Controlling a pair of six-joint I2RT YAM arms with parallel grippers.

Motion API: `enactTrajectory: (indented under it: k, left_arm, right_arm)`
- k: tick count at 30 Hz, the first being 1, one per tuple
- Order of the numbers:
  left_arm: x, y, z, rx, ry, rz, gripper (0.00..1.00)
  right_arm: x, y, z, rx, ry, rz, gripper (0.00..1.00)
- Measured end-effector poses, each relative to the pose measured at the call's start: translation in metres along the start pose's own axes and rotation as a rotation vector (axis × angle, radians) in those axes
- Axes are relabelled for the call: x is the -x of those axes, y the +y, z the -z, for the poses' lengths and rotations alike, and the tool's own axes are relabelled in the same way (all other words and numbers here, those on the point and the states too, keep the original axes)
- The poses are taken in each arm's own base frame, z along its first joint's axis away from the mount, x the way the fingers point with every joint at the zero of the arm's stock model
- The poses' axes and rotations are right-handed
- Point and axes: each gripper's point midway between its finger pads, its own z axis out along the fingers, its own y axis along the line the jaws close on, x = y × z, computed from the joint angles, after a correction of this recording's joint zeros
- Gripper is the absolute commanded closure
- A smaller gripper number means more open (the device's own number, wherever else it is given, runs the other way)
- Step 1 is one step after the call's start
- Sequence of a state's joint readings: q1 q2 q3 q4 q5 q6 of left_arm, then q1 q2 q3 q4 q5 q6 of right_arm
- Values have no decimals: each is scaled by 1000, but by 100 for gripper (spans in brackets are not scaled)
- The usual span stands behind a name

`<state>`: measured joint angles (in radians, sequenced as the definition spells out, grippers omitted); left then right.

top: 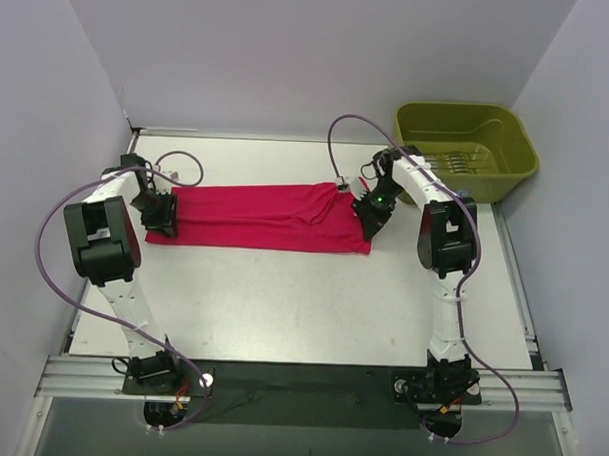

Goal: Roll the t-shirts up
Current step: Fold the T-shirt at the center of the board.

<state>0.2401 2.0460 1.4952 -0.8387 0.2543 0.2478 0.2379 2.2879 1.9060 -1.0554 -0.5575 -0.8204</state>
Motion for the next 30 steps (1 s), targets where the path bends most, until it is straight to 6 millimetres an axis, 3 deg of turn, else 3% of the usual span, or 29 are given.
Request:
enactTrajectory:
  k: [6, 8, 9, 13, 17, 19, 22, 30]
  left_arm:
    - [0, 3, 0, 13, 0, 0, 60]
    - [0, 4, 0, 16, 1, 0, 60]
    - [0, 4, 0, 16, 1, 0, 60]
    - [0, 4, 0, 16, 1, -1, 60]
    - [0, 3, 0, 15, 1, -5, 60]
    - [0, 4, 0, 15, 1, -7, 60]
    - [0, 4, 0, 15, 2, -10, 60]
    - [0, 4, 0, 15, 2, -18, 60]
  right_arm:
    - [13, -16, 14, -59, -28, 39, 98]
    - [18, -19, 20, -77, -42, 48, 87]
    - [20, -21, 22, -84, -49, 51, 76]
    - [18, -22, 24, -82, -62, 50, 59]
    - [-14, -4, 18, -17, -45, 80, 47]
    - [-31, 9, 17, 12, -34, 111, 45]
    - [-39, 21, 18, 21, -42, 189, 45]
    - [-17, 27, 7, -37, -75, 447, 44]
